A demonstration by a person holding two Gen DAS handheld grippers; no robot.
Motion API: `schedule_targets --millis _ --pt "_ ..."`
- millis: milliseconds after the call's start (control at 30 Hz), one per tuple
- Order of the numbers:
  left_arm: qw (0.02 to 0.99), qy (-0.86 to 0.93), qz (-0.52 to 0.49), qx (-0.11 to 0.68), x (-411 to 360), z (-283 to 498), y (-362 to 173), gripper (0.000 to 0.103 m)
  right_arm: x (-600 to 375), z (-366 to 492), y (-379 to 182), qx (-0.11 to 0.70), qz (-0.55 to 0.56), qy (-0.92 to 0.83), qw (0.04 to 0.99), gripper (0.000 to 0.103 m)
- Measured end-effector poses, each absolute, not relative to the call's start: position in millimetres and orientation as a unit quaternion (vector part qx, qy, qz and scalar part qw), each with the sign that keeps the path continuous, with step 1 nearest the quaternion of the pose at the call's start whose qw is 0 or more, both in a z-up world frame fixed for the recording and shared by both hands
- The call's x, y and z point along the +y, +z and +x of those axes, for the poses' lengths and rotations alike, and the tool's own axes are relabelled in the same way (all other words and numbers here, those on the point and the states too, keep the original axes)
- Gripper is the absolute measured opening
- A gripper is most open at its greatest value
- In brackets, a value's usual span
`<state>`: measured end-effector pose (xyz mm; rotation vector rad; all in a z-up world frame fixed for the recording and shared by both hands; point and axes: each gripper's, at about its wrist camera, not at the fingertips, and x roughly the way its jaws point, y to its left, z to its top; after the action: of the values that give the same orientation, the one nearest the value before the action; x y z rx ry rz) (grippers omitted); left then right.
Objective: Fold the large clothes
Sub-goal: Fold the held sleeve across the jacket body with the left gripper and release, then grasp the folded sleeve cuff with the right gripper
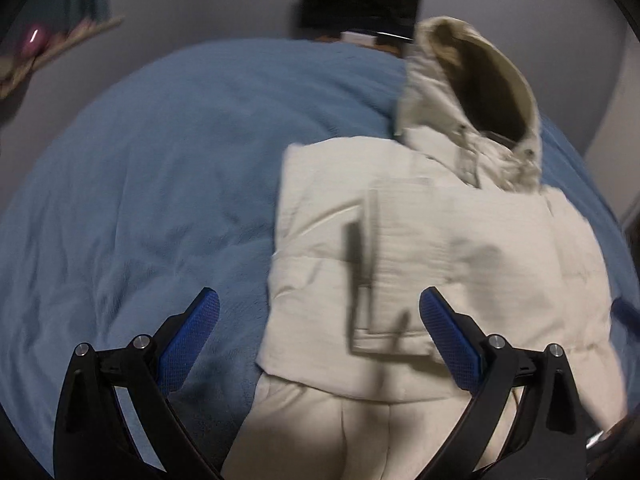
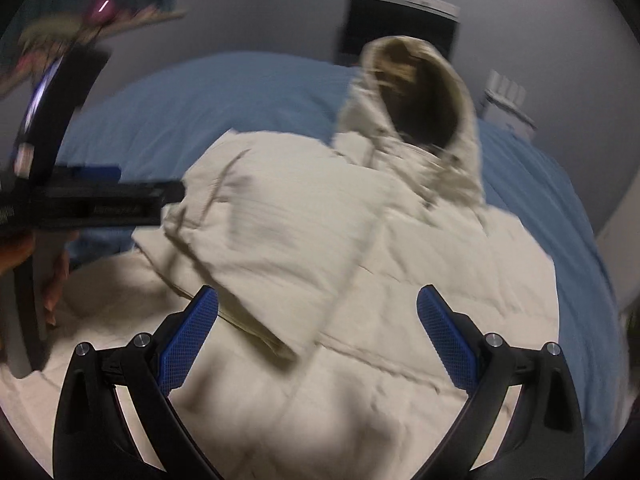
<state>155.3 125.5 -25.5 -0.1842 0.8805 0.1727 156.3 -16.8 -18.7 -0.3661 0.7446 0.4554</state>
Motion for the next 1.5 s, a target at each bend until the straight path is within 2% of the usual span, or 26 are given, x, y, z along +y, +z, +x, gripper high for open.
schedule_targets --millis 100,267,300,333,367,433,500,533,767,1033,1100,1167,1233,1500 --pt "0.888 0.096 -0.144 0.426 149.0 155.3 -32.2 0.096 14.9 159.6 -27.7 0.350 -0.224 0.234 0.879 0.095" --pt "0.879 0.102 -0.182 0.430 163.8 154.9 -38.2 0.096 49.2 164.8 -52.6 0.339 -0.288 0.237 0.864 0.092" --pt "0.877 0.101 -0.185 0.433 164.9 155.5 -39.9 0.096 51.2 164.4 -56.5 0.331 -0.300 0.230 0.865 0.084" --pt "0.876 0.099 -0.186 0.435 163.0 157.4 -42.4 0.096 52.9 163.4 -60.2 0.321 -0.312 0.221 0.866 0.071" --pt "0.875 0.097 -0.186 0.436 161.6 158.0 -43.3 0.096 53.0 162.4 -62.0 0.311 -0.320 0.216 0.868 0.064" --pt "0.876 0.092 -0.185 0.435 159.6 159.0 -43.6 0.096 50.9 160.7 -61.1 0.302 -0.321 0.219 0.870 0.033" --pt "0.879 0.089 -0.184 0.431 158.1 160.2 -42.6 0.096 47.0 159.3 -56.5 0.290 -0.323 0.209 0.876 0.020" --pt "0.881 0.087 -0.183 0.428 157.3 160.0 -41.3 0.096 40.9 159.8 -50.6 0.278 -0.316 0.197 0.885 0.018" --pt "0.881 0.077 -0.174 0.433 152.5 160.2 -42.5 0.096 -26.4 173.9 -9.0 0.253 -0.197 0.125 0.939 0.018" --pt "0.883 0.059 -0.142 0.443 133.1 166.9 -43.4 0.096 -93.9 200.5 -9.8 0.327 -0.068 0.136 0.933 0.018" --pt "0.881 0.068 -0.140 0.446 133.9 167.1 -44.6 0.096 -83.2 196.5 -13.7 0.338 -0.084 0.165 0.923 0.019" --pt "0.879 0.070 -0.150 0.447 137.6 166.8 -45.7 0.096 -64.8 185.8 -19.9 0.349 -0.106 0.196 0.910 0.028" --pt "0.877 0.074 -0.160 0.448 141.9 166.0 -47.0 0.096 -41.8 172.8 -24.6 0.349 -0.135 0.219 0.901 0.052" --pt "0.873 0.085 -0.166 0.451 146.1 166.0 -48.9 0.096 39.7 162.7 -51.6 0.339 -0.261 0.268 0.863 0.054"
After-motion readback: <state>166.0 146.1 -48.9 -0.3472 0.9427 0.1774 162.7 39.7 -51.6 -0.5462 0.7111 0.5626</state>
